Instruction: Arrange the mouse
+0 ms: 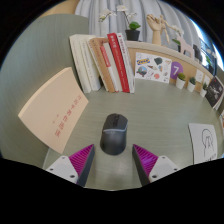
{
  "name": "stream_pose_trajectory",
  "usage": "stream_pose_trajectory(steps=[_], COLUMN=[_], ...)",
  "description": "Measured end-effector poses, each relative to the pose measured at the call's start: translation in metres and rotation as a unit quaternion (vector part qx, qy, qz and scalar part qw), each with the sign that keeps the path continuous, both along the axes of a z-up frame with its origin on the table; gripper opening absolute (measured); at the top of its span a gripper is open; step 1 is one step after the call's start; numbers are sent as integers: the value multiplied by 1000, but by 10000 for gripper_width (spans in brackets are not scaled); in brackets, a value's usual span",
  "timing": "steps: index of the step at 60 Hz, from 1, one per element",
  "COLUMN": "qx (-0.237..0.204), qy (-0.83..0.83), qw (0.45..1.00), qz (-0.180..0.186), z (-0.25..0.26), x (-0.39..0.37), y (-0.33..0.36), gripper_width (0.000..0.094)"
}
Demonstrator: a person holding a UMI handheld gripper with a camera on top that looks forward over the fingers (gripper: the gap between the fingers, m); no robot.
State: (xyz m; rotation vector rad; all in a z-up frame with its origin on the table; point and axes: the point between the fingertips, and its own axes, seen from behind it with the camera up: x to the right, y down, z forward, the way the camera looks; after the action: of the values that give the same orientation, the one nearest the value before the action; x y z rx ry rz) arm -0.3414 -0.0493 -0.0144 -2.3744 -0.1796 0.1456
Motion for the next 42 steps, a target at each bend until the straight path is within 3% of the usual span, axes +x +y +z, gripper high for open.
stream_pose_trajectory(steps=[7, 17, 26, 33, 42], qx=[-1, -19, -23, -31, -44], qy=[-16, -26, -20, -22, -21], qw=[1000, 999, 998, 998, 998], qz=[-9, -27, -49, -45, -29], z=[-3, -4, -4, -5, -5], x=[-5, -3, 0, 0, 0], y=[37, 58, 60, 58, 61], gripper_width=[738, 508, 429, 335, 308])
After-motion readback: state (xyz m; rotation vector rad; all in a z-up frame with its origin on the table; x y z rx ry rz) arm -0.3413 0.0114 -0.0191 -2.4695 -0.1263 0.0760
